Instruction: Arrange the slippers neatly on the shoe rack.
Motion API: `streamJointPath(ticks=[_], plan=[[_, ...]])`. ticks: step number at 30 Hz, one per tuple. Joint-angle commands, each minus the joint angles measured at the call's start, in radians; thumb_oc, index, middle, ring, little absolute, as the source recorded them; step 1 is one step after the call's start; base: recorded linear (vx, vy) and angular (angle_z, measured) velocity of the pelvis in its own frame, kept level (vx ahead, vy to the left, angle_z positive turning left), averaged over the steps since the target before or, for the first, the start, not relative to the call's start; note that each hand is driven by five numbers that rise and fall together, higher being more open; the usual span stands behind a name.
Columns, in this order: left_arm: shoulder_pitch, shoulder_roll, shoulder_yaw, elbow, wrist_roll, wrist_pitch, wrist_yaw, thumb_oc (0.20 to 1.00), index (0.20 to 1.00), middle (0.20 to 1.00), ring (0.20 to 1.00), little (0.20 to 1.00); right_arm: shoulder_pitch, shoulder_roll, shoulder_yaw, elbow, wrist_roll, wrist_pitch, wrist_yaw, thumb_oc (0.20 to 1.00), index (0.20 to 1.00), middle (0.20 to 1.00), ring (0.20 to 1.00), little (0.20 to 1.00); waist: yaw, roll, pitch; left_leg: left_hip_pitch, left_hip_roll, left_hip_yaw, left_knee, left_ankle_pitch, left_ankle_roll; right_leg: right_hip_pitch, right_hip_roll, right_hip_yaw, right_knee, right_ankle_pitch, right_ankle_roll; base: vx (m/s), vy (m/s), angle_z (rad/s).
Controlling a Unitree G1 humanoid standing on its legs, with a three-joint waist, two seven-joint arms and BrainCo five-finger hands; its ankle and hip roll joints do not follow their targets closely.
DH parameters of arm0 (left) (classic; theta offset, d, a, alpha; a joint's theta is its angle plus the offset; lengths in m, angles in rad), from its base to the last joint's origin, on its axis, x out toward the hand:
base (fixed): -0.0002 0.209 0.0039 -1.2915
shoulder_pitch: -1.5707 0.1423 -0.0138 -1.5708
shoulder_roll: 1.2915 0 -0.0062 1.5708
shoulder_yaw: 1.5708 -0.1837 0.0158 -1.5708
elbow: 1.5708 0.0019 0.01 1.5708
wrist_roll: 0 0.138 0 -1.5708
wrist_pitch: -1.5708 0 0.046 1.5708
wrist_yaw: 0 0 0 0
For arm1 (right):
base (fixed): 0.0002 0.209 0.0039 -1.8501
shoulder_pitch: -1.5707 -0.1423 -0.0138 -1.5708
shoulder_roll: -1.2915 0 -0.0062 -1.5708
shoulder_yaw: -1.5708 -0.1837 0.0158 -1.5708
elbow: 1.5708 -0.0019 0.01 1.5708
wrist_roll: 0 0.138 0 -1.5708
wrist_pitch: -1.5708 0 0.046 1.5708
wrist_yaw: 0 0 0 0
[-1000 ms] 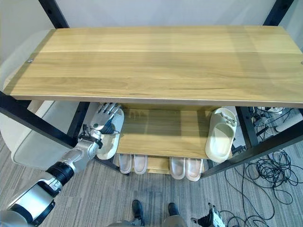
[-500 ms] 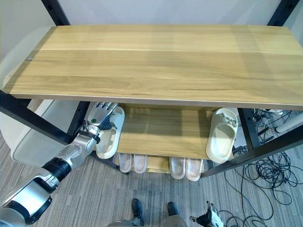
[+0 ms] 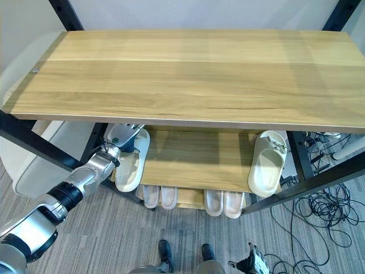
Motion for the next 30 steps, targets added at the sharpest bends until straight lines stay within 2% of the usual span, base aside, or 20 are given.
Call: streamJointPath(ticks=[1, 11, 23, 30], plan=[[-0.114, 0.051, 0.056, 0.064, 0.033, 0.033, 0.002, 1.000, 1.000, 1.000, 1.000, 1.000, -0.021, -0.015, 0.010, -0.008, 0.001, -0.016, -0.018, 1.000, 1.000, 1.000, 1.000, 1.000, 0.024, 0.004, 0.010, 0.014, 0.019, -0.015, 0.003, -0.109, -0.067, -0.058, -0.033, 0.005, 0.010, 0.053, 0.062, 0.00, 0.000, 0.00], [-0.104, 0.072, 0.053, 0.051, 0.036, 0.031, -0.035, 1.000, 1.000, 1.000, 1.000, 1.000, -0.017, -0.011, 0.015, -0.016, 0.000, -0.016, -0.018, 1.000, 1.000, 1.000, 1.000, 1.000, 0.031, 0.006, 0.017, 0.009, 0.021, -0.021, 0.003, -0.107, -0.068, -0.065, -0.029, -0.002, 0.021, 0.046, 0.059, 0.00, 0.000, 0.00], [-0.149, 0.110, 0.032, 0.088, 0.061, 0.062, -0.060, 1.000, 1.000, 1.000, 1.000, 1.000, -0.031, -0.018, 0.020, -0.025, -0.001, -0.017, -0.025, 1.000, 1.000, 1.000, 1.000, 1.000, 0.039, 0.002, 0.042, -0.012, 0.022, -0.028, 0.003, -0.101, -0.068, -0.086, -0.024, -0.006, 0.025, 0.047, 0.058, 0.00, 0.000, 0.00], [-0.160, 0.099, 0.028, 0.154, 0.071, 0.097, -0.045, 1.000, 1.000, 1.000, 1.000, 1.000, -0.047, -0.025, 0.026, -0.026, 0.000, -0.014, -0.030, 1.000, 1.000, 1.000, 1.000, 1.000, 0.035, -0.004, 0.055, -0.026, 0.025, -0.027, 0.003, -0.095, -0.069, -0.108, -0.021, -0.004, 0.034, 0.050, 0.056, 0.00, 0.000, 0.00]])
